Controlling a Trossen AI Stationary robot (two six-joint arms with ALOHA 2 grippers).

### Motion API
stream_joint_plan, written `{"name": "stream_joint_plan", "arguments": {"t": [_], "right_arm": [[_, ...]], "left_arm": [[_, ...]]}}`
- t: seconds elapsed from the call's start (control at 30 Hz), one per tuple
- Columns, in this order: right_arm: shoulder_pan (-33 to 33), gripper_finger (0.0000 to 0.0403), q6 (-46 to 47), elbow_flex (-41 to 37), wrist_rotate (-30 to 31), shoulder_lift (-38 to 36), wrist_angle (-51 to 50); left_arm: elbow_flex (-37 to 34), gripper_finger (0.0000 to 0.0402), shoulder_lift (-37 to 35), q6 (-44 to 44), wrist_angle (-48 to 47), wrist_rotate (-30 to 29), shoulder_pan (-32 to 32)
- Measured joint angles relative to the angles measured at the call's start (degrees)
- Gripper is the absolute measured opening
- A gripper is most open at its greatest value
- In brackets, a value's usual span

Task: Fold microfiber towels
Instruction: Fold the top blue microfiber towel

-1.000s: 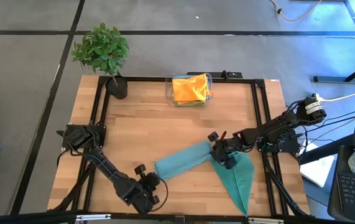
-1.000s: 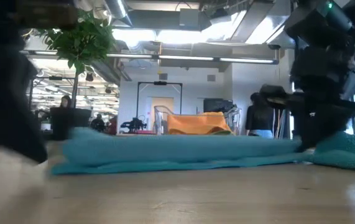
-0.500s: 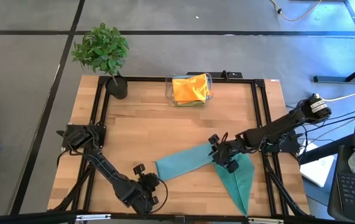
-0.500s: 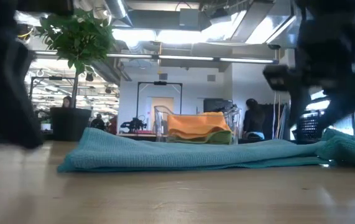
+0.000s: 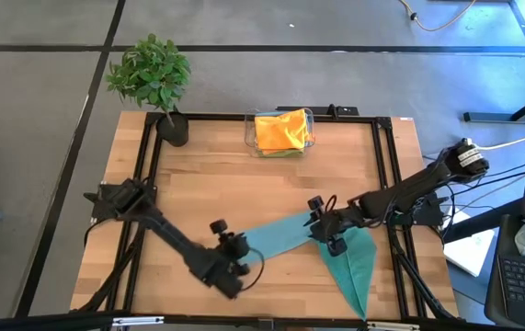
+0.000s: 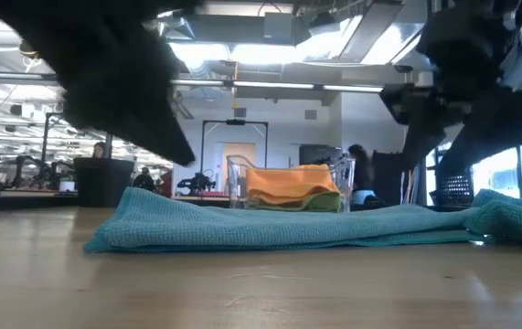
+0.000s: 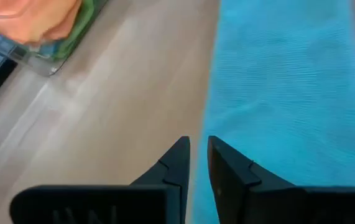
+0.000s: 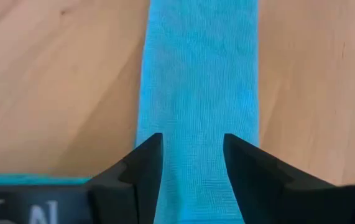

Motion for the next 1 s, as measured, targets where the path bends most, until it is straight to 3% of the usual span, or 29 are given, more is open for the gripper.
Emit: {"name": "stream_joint_plan", "arguments": {"t": [0.13, 0.27, 0.4, 0.57, 0.8, 1.0], "right_arm": [[-0.13, 0.0163, 1.96, -1.95, 3.50, 2.28, 6.93], [-0.15, 0.0157, 3.41, -2.86, 5.55, 3.66, 7.56], [-0.15, 0.0154, 8.64, -2.87, 5.88, 3.90, 7.52], [-0.04, 0.0154, 11.26, -2.90, 0.41, 3.90, 7.26], [-0.08, 0.0154, 12.12, -2.90, 5.90, 3.90, 7.28], [-0.08, 0.0154, 12.06, -2.84, 6.23, 3.90, 9.31]], "left_arm": [[-0.26, 0.0050, 0.00, 3.96, 2.12, 5.67, 3.42], [-0.31, 0.0050, 0.02, 3.94, 3.77, 6.71, 4.04], [-1.75, 0.0050, 0.01, -1.00, 3.96, 8.54, 3.45], [-6.51, 0.0050, 0.00, -14.95, 3.98, 13.84, 1.42], [-12.39, 0.0050, -0.43, -41.41, 5.74, 11.90, -5.88], [-9.76, 0.0050, -0.01, -53.47, 9.23, 9.42, -12.60]]}}
